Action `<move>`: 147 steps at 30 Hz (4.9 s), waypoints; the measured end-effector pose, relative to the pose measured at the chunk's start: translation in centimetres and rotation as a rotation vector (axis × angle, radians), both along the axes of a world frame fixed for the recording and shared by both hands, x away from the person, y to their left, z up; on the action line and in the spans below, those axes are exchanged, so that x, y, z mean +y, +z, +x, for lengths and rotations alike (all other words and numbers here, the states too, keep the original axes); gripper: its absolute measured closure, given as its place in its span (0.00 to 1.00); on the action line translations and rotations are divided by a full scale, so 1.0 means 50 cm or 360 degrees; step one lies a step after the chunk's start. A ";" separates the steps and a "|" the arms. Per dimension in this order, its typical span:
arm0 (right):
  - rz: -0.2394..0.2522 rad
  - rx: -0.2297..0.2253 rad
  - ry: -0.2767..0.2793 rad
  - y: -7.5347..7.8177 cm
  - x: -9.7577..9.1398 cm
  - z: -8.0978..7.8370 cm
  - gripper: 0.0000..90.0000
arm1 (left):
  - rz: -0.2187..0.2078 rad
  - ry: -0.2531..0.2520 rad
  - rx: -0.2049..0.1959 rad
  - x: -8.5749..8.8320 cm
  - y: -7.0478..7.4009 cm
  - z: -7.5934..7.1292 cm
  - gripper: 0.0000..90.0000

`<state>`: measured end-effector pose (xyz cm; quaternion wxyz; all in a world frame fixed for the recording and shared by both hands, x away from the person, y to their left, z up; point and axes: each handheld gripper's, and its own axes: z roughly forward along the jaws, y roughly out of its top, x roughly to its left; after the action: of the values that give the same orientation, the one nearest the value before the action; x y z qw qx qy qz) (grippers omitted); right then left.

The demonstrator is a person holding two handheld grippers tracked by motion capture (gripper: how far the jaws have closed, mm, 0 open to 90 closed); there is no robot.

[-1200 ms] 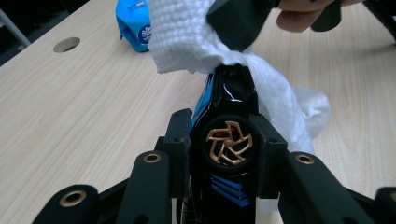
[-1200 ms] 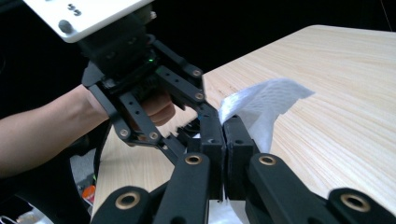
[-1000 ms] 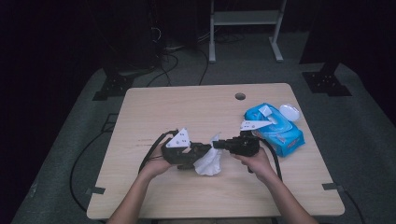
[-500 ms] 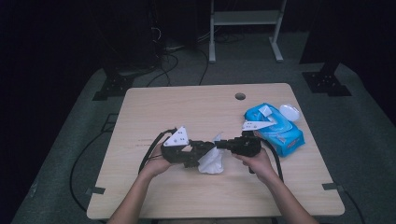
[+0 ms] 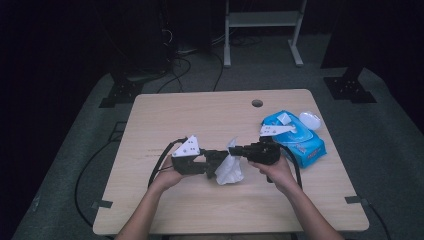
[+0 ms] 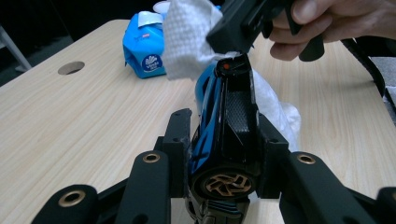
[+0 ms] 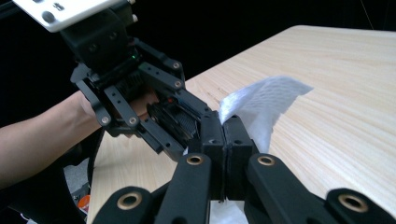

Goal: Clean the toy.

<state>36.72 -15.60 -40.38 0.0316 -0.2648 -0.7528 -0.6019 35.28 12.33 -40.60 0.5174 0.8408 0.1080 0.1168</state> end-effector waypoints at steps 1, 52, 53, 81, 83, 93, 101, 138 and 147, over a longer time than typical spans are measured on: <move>-0.0001 -0.0006 0.0005 0.004 0.002 0.000 0.99 | 0.0000 0.0000 0.0000 0.001 0.000 -0.001 0.71; -0.0410 -0.0088 -0.0017 -0.026 0.063 0.026 0.99 | 0.0141 0.0095 0.0113 0.017 -0.071 0.029 0.79; -0.0420 -0.0099 -0.0037 -0.026 0.059 0.029 0.99 | 0.0147 0.0090 0.0121 0.015 -0.073 0.030 0.78; -0.0522 -0.0128 -0.0138 -0.046 0.010 0.046 0.98 | 0.0243 0.0078 0.0153 -0.092 -0.086 0.100 0.49; -0.0525 -0.0131 -0.0125 -0.050 0.022 0.051 0.98 | 0.0247 0.0060 0.0129 -0.094 -0.087 0.100 0.59; -0.0575 -0.0143 -0.0192 -0.054 -0.004 0.052 0.98 | 0.0263 0.0047 0.0125 -0.091 -0.090 0.104 0.69; -0.0508 -0.0139 -0.0084 -0.054 0.029 0.051 0.98 | 0.0313 0.0011 0.0142 -0.100 -0.107 0.110 0.65; -0.0489 -0.0168 -0.0058 -0.024 -0.035 -0.022 0.98 | 0.0236 -0.0023 0.0219 -0.047 -0.091 0.087 0.45; -0.0483 -0.0139 -0.0099 -0.036 -0.001 0.020 0.98 | 0.0401 -0.0005 0.0110 -0.077 -0.096 0.086 0.69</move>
<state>37.69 -15.68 -42.17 -0.0601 -0.2633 -0.8272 -0.4928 39.60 8.48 -45.38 0.4039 0.9028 0.1089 0.0997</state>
